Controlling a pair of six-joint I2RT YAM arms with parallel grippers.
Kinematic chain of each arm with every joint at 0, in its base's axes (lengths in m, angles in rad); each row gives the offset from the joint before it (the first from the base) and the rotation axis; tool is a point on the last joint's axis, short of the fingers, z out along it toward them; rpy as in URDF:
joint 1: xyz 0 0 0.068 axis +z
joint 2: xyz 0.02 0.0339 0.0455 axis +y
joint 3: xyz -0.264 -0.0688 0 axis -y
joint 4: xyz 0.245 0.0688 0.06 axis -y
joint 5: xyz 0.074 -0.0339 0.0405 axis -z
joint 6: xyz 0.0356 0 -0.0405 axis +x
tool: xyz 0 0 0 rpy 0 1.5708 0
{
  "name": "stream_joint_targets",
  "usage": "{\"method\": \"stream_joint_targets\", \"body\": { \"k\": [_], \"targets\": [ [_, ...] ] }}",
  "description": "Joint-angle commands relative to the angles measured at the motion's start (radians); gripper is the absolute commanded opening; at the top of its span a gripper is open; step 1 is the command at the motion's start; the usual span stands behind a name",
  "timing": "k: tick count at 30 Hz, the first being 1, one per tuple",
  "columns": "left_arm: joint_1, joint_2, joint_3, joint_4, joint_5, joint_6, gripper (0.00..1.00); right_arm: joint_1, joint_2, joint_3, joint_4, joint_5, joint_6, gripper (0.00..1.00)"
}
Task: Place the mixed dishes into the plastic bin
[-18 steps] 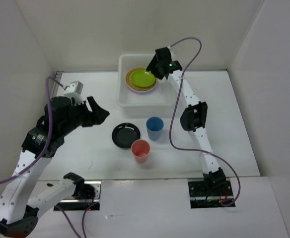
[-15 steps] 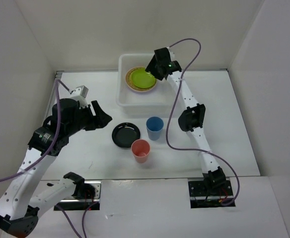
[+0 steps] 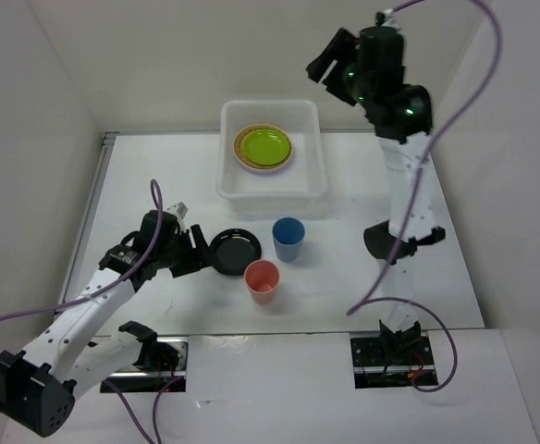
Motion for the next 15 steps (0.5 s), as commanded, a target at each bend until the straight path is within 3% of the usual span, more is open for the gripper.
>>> {"method": "stream_joint_targets", "body": {
  "k": [1, 5, 10, 15],
  "targets": [
    [0.006, 0.050, -0.067, 0.123, 0.042, -0.056, 0.70, 0.064, -0.184, 0.038, -0.105, 0.038, -0.097, 0.75],
    [-0.003, 0.101, -0.121, 0.201, 0.042, -0.080, 0.68, 0.118, -0.287, 0.048, -0.105, 0.053, -0.133, 0.75],
    [-0.003, 0.101, -0.204, 0.359, -0.056, -0.189, 0.64, 0.118, -0.433, -0.014, -0.105, 0.021, -0.133, 0.75],
    [-0.003, 0.242, -0.213, 0.431, -0.078, -0.200, 0.67, 0.118, -0.551, -0.091, -0.105, 0.010, -0.133, 0.75]
  ]
}}
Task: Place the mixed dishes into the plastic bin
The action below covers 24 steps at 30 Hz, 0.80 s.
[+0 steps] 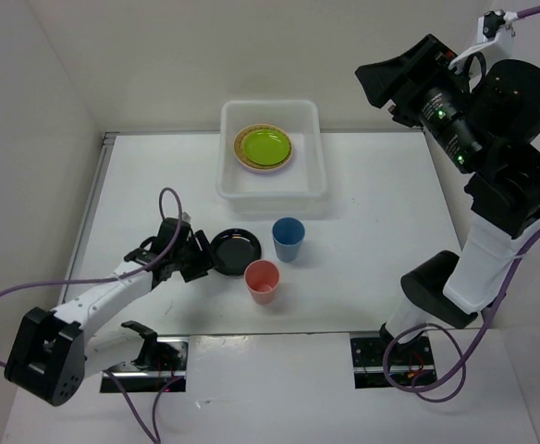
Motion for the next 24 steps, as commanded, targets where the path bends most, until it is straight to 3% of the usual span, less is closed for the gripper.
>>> {"method": "stream_joint_targets", "body": {
  "k": [1, 8, 12, 22, 24],
  "targets": [
    [-0.002, 0.088, -0.008, 0.129, -0.035, -0.039, 0.67, 0.001, -0.047, -0.035, -0.040, -0.012, -0.019, 0.75],
    [-0.020, 0.298, 0.001, 0.269, -0.012, -0.057, 0.67, 0.001, -0.144, -0.133, -0.040, 0.025, -0.047, 0.76],
    [-0.020, 0.341, 0.010, 0.309, -0.032, -0.094, 0.67, 0.001, -0.153, -0.133, -0.040, 0.036, -0.047, 0.76],
    [-0.020, 0.381, -0.047, 0.399, -0.072, -0.160, 0.48, 0.001, -0.123, -0.099, -0.040, 0.045, -0.056, 0.76],
    [-0.020, 0.381, -0.083, 0.425, -0.081, -0.195, 0.39, 0.001, -0.114, -0.099, -0.040, 0.045, -0.056, 0.76]
  ]
}}
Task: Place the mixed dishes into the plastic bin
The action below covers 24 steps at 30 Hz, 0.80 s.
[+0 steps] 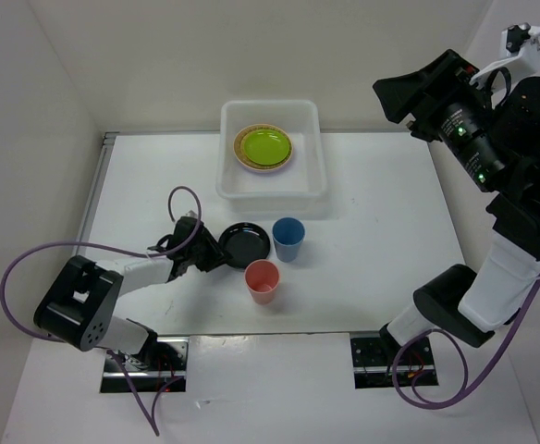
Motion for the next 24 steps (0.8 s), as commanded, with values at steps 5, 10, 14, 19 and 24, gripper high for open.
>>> {"method": "stream_joint_targets", "body": {
  "k": [5, 10, 14, 19, 24],
  "targets": [
    [-0.002, 0.028, -0.109, 0.070, -0.067, -0.077, 0.30, 0.001, 0.014, 0.028, -0.007, 0.010, -0.022, 0.76],
    [-0.002, 0.038, -0.118, 0.096, -0.076, -0.095, 0.29, 0.001, 0.023, 0.028, -0.007, 0.001, -0.022, 0.76],
    [-0.002, 0.048, -0.127, 0.125, -0.076, -0.106, 0.22, 0.001, 0.023, 0.037, -0.007, 0.001, -0.022, 0.76],
    [-0.002, 0.048, -0.147, 0.125, -0.085, -0.115, 0.03, 0.001, 0.023, 0.037, -0.007, 0.001, -0.022, 0.76],
    [-0.002, -0.092, -0.137, -0.072, -0.111, -0.104, 0.00, 0.001, 0.023, 0.037, -0.007, 0.001, -0.022, 0.76]
  ]
}}
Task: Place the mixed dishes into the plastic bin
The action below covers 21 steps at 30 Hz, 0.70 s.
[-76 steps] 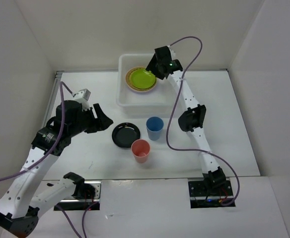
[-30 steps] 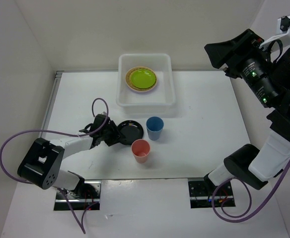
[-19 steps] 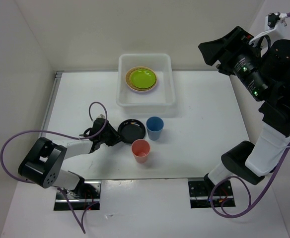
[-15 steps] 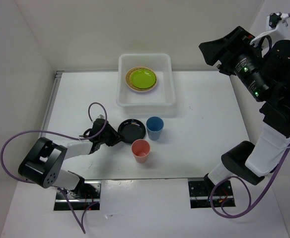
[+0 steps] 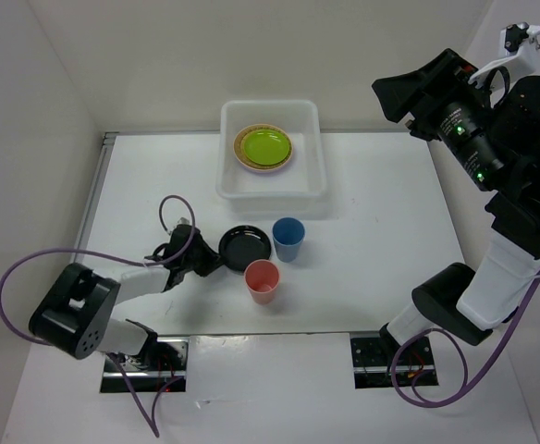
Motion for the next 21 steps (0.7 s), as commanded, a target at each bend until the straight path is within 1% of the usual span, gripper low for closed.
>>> {"method": "stream_joint_targets", "body": {
  "k": [1, 2, 3, 4, 5, 6, 7, 8, 11, 14, 18, 21],
  "targets": [
    [-0.002, -0.160, -0.028, -0.276, -0.096, 0.042, 0.00, 0.001, 0.003, 0.017, -0.001, 0.001, -0.019, 0.76],
    [-0.002, -0.210, -0.016, -0.322, -0.117, 0.051, 0.00, 0.001, 0.003, 0.017, -0.001, 0.001, -0.019, 0.76],
    [-0.002, -0.262, -0.004, -0.409, -0.159, 0.051, 0.00, 0.001, 0.003, 0.017, -0.001, -0.008, -0.019, 0.76],
    [0.013, -0.364, -0.004, -0.450, -0.176, 0.051, 0.00, 0.001, 0.014, 0.026, -0.001, -0.008, -0.019, 0.76],
    [0.024, -0.412, 0.007, -0.525, -0.191, 0.080, 0.00, 0.001, 0.014, 0.026, -0.001, -0.008, -0.019, 0.76],
    [0.033, -0.457, 0.016, -0.565, -0.222, 0.089, 0.00, 0.001, 0.025, 0.037, -0.001, -0.018, -0.019, 0.76],
    [0.033, -0.538, 0.036, -0.602, -0.237, 0.098, 0.00, 0.001, 0.025, 0.037, -0.001, -0.028, -0.019, 0.76],
    [0.047, -0.575, 0.047, -0.667, -0.251, 0.112, 0.00, 0.001, 0.034, 0.048, -0.001, -0.028, -0.019, 0.76],
    [0.076, -0.705, 0.076, -0.773, -0.276, 0.112, 0.00, 0.001, 0.045, 0.059, -0.001, -0.046, -0.019, 0.76],
    [0.089, -0.807, 0.108, -0.844, -0.276, 0.112, 0.00, 0.001, 0.054, 0.068, -0.001, -0.055, -0.028, 0.76],
    [0.089, -0.908, 0.171, -0.881, -0.285, 0.091, 0.00, 0.001, 0.054, 0.068, -0.001, -0.055, -0.028, 0.76],
    [0.089, -0.917, 0.251, -0.871, -0.313, 0.091, 0.00, 0.001, 0.054, 0.068, -0.001, -0.035, -0.028, 0.76]
  ]
}}
